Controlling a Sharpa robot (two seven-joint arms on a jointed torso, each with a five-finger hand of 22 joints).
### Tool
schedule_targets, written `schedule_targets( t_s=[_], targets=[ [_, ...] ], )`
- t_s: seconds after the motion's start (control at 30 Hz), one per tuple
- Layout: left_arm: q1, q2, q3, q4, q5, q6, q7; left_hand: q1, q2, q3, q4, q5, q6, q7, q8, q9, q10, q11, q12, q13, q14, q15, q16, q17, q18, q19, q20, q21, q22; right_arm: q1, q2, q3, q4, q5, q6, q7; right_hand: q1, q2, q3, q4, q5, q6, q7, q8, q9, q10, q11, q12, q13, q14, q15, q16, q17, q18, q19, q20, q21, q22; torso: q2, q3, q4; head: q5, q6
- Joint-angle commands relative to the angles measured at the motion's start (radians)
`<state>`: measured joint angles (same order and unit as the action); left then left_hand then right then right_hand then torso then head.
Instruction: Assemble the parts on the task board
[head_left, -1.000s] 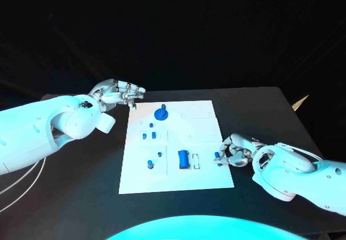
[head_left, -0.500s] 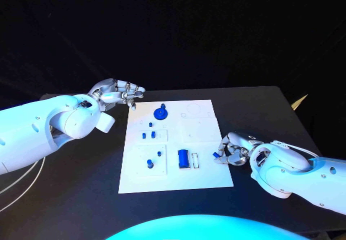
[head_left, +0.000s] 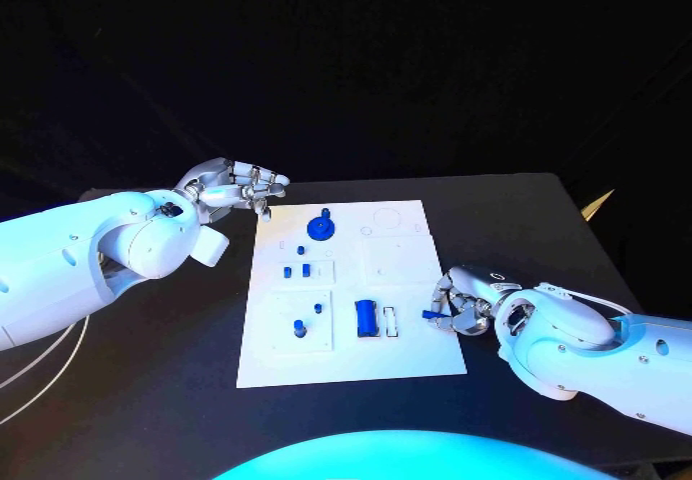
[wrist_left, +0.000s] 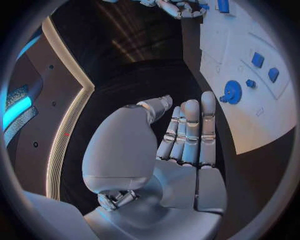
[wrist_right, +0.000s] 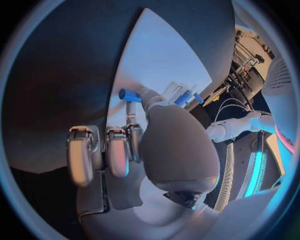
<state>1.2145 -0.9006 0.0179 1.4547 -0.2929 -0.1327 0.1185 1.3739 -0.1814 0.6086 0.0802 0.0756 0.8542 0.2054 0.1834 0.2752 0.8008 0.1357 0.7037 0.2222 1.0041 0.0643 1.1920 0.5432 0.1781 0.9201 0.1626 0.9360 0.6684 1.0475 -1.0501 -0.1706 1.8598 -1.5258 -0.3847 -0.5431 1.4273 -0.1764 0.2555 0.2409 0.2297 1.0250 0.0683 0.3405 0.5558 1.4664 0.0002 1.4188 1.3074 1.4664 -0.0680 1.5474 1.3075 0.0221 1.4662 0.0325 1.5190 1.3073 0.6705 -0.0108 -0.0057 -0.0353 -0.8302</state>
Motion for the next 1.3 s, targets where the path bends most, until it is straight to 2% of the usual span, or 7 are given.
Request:
schedule_targets(
  t_s=[0.03,0.07,0.2,0.37,0.5,0.8,1.3],
  targets=[
    [0.001,0.000,0.001,0.003,0.006,0.013,0.007,-0.003,0.004,-0.002,0.005,-0.001,0.001,-0.001,-0.004,-0.001,-0.007,0.002,0.004,-0.001,-0.002,0.001,0.002,0.002,0.007,0.007,-0.001,-0.004,-0.002,-0.009,-0.002,-0.008,-0.006,0.005,0.016,-0.036,0.021,0.011,0.048,-0.004,0.020,0.008,-0.003,0.007,0.002,0.030,-0.011,-0.006,0.181,0.094,-0.009,0.002,0.213,-0.010,0.090,-0.004,0.000,0.237,0.000,-0.0002,-0.0003,0.000,0.001],
    [0.001,0.000,0.001,0.003,0.006,0.012,0.007,-0.003,0.004,-0.002,0.005,-0.001,0.001,-0.001,-0.004,-0.001,-0.007,0.002,0.004,-0.001,-0.002,0.001,0.002,0.002,0.007,0.007,-0.001,-0.004,-0.002,-0.009,-0.002,-0.008,-0.005,0.009,0.011,-0.035,0.018,0.008,0.057,-0.005,0.024,0.008,-0.003,0.008,0.002,0.030,-0.012,-0.007,0.180,0.094,-0.009,0.002,0.214,-0.010,0.090,-0.004,0.000,0.236,0.000,-0.0003,-0.0003,0.000,0.001],
    [0.001,0.000,0.001,0.004,0.006,0.012,0.007,-0.003,0.004,-0.002,0.005,-0.001,0.001,-0.001,-0.004,-0.001,-0.007,0.002,0.004,-0.001,-0.002,0.001,0.002,0.002,0.007,0.007,-0.001,-0.004,-0.002,0.000,-0.005,-0.007,0.007,0.052,-0.010,-0.029,-0.009,0.003,0.141,-0.015,0.090,0.005,-0.006,0.016,0.013,0.032,-0.015,-0.005,0.181,0.094,-0.012,0.002,0.215,-0.010,0.090,-0.007,0.001,0.238,-0.001,-0.0001,0.0003,0.000,0.002],
    [0.001,0.000,0.001,0.004,0.006,0.010,0.006,-0.003,0.004,-0.002,0.005,-0.001,0.001,-0.001,-0.004,-0.001,-0.007,0.002,0.004,-0.001,-0.002,0.001,0.002,0.002,0.007,0.007,-0.001,-0.004,-0.002,0.017,-0.005,-0.007,0.029,0.132,-0.033,-0.020,-0.050,0.004,0.192,-0.024,0.109,-0.004,-0.006,0.028,0.028,0.035,-0.015,-0.004,0.182,0.095,-0.012,0.003,0.216,-0.010,0.091,-0.008,0.002,0.238,0.000,-0.0004,0.0000,-0.001,0.002],
    [0.001,0.001,0.001,0.005,0.006,0.009,0.005,-0.002,0.004,-0.001,0.005,-0.001,0.001,-0.001,-0.004,-0.001,-0.007,0.001,0.004,-0.002,-0.002,0.001,0.002,0.002,0.007,0.008,-0.001,-0.004,-0.002,0.030,0.002,-0.006,0.051,0.201,-0.053,-0.022,-0.108,0.002,0.210,-0.012,0.093,-0.008,-0.006,0.034,0.037,0.037,-0.014,-0.002,0.183,0.095,-0.011,0.003,0.217,-0.011,0.092,-0.007,0.004,0.240,0.000,-0.0005,0.0011,-0.003,0.000],
    [0.001,0.001,0.001,0.006,0.006,0.009,0.006,-0.002,0.004,-0.001,0.005,-0.001,0.001,-0.001,-0.004,-0.001,-0.007,0.001,0.004,-0.002,-0.002,0.001,0.002,0.002,0.007,0.008,-0.001,-0.004,-0.002,0.036,0.037,-0.006,0.057,0.298,-0.072,-0.020,-0.231,0.000,0.230,0.015,0.057,-0.009,-0.005,0.040,0.046,0.041,-0.013,0.002,0.186,0.095,-0.010,0.004,0.219,-0.012,0.093,-0.007,0.008,0.242,0.000,-0.0006,-0.0002,-0.004,-0.002],
    [0.001,0.001,0.001,0.007,0.006,0.011,0.005,-0.002,0.004,-0.001,0.005,-0.001,0.001,-0.001,-0.004,-0.001,-0.007,0.001,0.004,-0.002,-0.002,0.001,0.002,0.002,0.007,0.008,-0.001,-0.004,-0.002,0.031,0.100,-0.006,0.024,0.357,-0.076,-0.017,-0.266,-0.006,0.230,0.015,0.038,-0.006,-0.005,0.044,0.049,0.043,-0.013,0.005,0.188,0.095,-0.011,0.004,0.218,-0.012,0.093,-0.007,0.007,0.242,0.001,0.0013,0.0004,-0.002,-0.004]
  ],
)
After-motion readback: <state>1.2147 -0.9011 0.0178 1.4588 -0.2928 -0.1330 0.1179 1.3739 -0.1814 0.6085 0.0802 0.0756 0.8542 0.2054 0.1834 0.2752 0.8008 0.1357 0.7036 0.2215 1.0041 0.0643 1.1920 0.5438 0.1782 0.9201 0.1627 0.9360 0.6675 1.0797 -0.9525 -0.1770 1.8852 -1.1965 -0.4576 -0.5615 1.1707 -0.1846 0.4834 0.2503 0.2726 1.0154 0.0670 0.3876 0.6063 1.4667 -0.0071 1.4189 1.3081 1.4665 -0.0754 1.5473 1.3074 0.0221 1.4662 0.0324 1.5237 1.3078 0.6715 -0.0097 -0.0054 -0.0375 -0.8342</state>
